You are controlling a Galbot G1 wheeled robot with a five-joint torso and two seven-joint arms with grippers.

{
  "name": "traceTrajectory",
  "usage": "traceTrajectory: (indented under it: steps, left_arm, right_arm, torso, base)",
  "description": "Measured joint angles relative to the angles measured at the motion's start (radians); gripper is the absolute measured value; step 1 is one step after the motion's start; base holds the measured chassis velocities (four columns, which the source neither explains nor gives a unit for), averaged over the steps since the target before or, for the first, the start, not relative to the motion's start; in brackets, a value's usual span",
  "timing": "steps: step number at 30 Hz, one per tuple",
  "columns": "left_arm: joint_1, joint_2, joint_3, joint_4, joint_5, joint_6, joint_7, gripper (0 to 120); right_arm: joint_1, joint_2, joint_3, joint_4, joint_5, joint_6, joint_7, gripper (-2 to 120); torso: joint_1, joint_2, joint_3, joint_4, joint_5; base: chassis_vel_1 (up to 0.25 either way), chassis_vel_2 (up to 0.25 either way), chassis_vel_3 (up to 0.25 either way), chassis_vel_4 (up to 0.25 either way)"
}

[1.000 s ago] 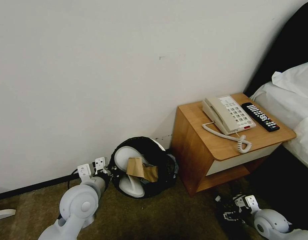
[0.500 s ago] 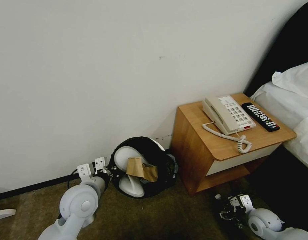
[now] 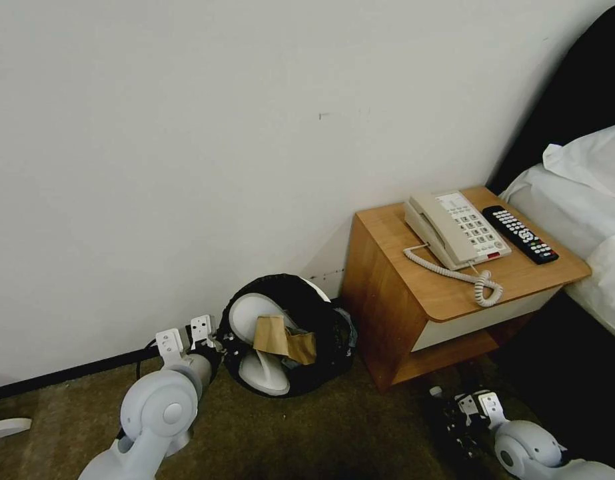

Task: Pick up the trash bin, then pick up the garbage from the floor and place it into the trash bin.

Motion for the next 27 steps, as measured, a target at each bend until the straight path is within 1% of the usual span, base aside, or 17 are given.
traceTrajectory:
  steps: [11, 17, 19, 22, 24, 27]
  left_arm:
    - [-0.009, 0.0, 0.001, 0.006, 0.002, 0.0, 0.0, 0]
    - [-0.01, 0.0, 0.003, 0.009, 0.006, -0.001, 0.0, 0]
    - [-0.011, 0.002, 0.003, 0.01, 0.007, -0.002, 0.0, 0]
    - [-0.011, 0.003, 0.003, 0.012, 0.007, -0.002, 0.001, 0]
    - [-0.013, 0.006, 0.003, 0.015, 0.008, -0.002, 0.003, 0]
    - [-0.014, 0.007, 0.004, 0.017, 0.009, -0.002, 0.003, 0]
  right_arm:
    - [-0.048, -0.035, 0.039, 0.082, 0.02, -0.002, 0.039, 19]
    - [-0.113, -0.066, 0.103, 0.124, 0.02, -0.002, 0.055, 19]
    - [-0.149, -0.087, 0.144, 0.146, 0.017, -0.001, 0.061, 19]
    - [-0.168, -0.097, 0.166, 0.156, 0.014, -0.001, 0.061, 19]
    - [-0.219, -0.119, 0.227, 0.183, 0.011, 0.0, 0.061, 19]
    - [-0.245, -0.131, 0.256, 0.199, 0.011, 0.0, 0.061, 19]
  torso:
    - [0.0, 0.0, 0.0, -0.0001, 0.0]
    - [0.0, 0.0, 0.0, -0.0001, -0.0001]
    - [0.0, 0.0, 0.0, -0.0001, -0.0003]
    - [0.0, 0.0, 0.0, -0.0001, -0.0002]
    - [0.0, 0.0, 0.0, -0.0001, -0.0003]
    - [0.0, 0.0, 0.0, -0.0001, -0.0002]
  base:
    - [0.0, 0.0, 0.0, 0.0]
    - [0.0, 0.0, 0.0, 0.0]
    - [0.0, 0.0, 0.0, 0.0]
    - [0.0, 0.0, 0.0, 0.0]
    - [0.0, 0.0, 0.0, 0.0]
    - [0.0, 0.0, 0.0, 0.0]
